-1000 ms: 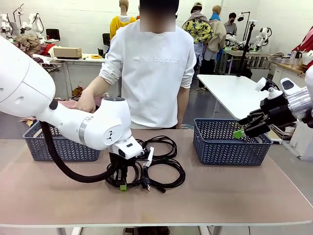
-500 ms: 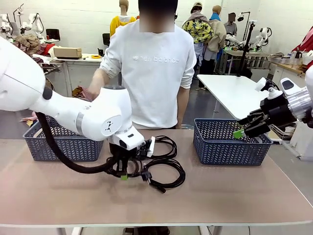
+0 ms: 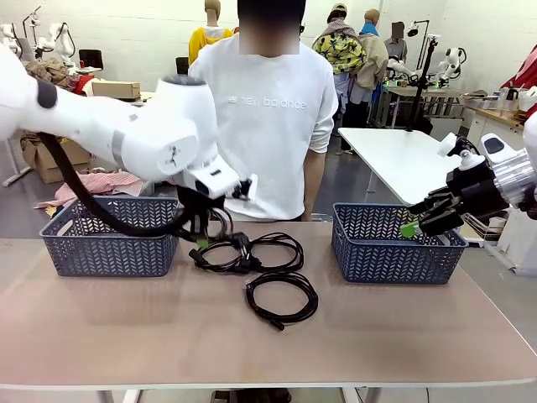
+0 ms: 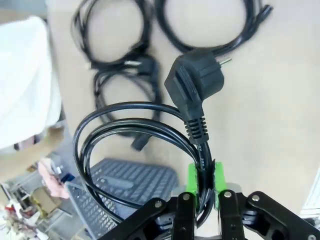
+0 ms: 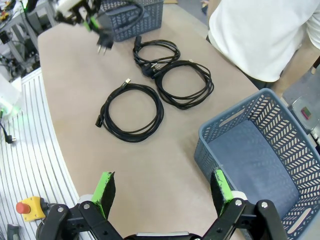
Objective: Organize the cables according to human instructions.
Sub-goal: Pick up a bundle of cables and place it in the basket indicated by the human.
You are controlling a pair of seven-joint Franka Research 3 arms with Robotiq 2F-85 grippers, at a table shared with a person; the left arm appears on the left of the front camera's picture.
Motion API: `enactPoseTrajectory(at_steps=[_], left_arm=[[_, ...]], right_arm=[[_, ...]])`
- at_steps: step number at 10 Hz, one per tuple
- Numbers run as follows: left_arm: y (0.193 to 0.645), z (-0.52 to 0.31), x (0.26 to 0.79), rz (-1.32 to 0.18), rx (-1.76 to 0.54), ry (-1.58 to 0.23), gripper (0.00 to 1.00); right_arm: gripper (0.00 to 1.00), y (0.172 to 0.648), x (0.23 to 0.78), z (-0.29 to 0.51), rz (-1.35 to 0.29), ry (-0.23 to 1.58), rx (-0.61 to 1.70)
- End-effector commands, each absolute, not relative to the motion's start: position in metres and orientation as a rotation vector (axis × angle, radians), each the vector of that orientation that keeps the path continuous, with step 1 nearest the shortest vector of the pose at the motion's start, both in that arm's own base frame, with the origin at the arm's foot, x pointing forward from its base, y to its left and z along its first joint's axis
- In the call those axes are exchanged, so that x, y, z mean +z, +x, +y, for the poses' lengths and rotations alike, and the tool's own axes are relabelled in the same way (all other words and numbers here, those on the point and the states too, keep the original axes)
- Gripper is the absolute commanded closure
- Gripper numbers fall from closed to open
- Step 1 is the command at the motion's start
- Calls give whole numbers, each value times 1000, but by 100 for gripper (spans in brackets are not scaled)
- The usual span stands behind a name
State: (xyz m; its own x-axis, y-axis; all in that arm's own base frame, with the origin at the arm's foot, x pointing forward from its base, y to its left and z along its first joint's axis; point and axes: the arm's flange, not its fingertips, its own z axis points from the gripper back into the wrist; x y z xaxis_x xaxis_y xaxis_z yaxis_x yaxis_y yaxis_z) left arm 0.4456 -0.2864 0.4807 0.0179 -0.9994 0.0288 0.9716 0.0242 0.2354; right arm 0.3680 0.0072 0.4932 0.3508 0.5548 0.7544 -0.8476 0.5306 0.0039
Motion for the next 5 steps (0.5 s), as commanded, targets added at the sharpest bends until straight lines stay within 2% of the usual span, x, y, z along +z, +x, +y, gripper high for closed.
enactPoseTrajectory(at_steps=[1,5], left_arm=[[462,-257,504,-231,-1496,199,100],[486,-159,527,-286,-1372,184,100]], right_arm=[[0,371,493,7,-802,447,964],[0,371,493,7,-802,447,964]])
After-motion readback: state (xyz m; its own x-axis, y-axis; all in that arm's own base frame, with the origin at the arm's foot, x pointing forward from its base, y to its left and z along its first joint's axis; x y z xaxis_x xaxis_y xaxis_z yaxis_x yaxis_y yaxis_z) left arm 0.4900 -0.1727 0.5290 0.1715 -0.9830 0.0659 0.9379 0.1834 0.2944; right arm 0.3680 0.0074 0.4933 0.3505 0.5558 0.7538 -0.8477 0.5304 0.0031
